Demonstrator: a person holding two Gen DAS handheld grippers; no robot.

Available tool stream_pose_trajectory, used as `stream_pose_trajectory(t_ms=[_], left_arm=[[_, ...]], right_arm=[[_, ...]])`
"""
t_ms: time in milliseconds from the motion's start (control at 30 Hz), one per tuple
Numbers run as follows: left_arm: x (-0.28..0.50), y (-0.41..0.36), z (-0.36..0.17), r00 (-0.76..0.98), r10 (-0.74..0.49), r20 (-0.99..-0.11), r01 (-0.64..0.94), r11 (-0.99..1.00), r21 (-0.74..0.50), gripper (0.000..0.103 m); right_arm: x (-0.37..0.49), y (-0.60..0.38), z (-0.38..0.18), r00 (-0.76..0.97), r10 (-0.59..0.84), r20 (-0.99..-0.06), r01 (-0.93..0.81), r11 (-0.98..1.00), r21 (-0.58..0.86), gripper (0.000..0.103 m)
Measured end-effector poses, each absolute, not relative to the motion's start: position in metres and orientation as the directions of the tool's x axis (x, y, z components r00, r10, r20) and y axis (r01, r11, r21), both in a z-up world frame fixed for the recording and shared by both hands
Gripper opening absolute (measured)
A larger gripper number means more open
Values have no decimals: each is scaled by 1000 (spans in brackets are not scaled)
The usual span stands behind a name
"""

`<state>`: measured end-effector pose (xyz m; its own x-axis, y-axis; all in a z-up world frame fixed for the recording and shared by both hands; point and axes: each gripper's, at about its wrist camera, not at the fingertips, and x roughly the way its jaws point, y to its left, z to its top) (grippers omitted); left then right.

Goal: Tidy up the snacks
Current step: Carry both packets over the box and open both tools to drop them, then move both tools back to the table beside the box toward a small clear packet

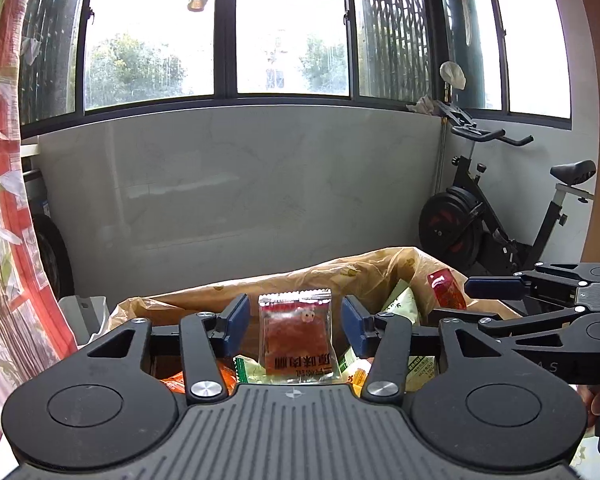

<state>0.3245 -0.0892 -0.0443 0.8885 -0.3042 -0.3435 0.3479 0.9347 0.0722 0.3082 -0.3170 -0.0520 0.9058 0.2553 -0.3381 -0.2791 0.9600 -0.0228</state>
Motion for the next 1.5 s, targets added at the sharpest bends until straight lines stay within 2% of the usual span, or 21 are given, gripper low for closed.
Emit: stream_pose_trajectory(t_ms=[167, 367, 533, 633, 667, 933, 967, 1000, 1067, 1267, 1500], left_arm=[[310, -74, -46, 873, -322, -367, 365, 930, 52, 53], [276, -41, -50, 838, -381, -390, 395, 917, -46, 53], [235, -20, -61, 819, -414, -397, 412, 906, -94, 53], [220, -10, -72, 791, -438, -427, 418, 897, -146, 51], [218, -9, -75, 781, -445, -439, 422, 893, -155, 46], [221, -16, -114, 717, -463, -521, 419, 884, -208, 44], [223, -20, -118, 705, -467, -534, 425, 881, -210, 43], [224, -25, -125, 692, -471, -547, 427, 878, -215, 42], [226, -38, -138, 649, -492, -580, 446, 864, -234, 39], [242, -70, -183, 565, -482, -670, 478, 853, -211, 39], [287, -66, -214, 540, -478, -693, 396, 871, -292, 39]], right_arm=[[290, -325, -48, 909, 272, -317, -287, 958, 0, 60], [246, -341, -46, 909, 320, -266, -309, 947, 83, 60], [204, -347, -53, 908, 335, -252, -326, 942, 79, 60], [183, -348, -67, 897, 338, -283, -336, 940, 59, 60], [178, -347, -72, 893, 338, -299, -338, 940, 52, 60], [177, -337, -128, 817, 363, -449, -384, 922, 47, 55], [181, -334, -136, 803, 366, -470, -392, 919, 45, 49], [186, -331, -143, 791, 368, -489, -400, 916, 43, 39], [194, -328, -158, 773, 363, -521, -405, 914, 35, 27], [220, -317, -190, 720, 370, -587, -437, 899, 32, 27], [240, -297, -206, 662, 371, -651, -535, 842, -64, 28]])
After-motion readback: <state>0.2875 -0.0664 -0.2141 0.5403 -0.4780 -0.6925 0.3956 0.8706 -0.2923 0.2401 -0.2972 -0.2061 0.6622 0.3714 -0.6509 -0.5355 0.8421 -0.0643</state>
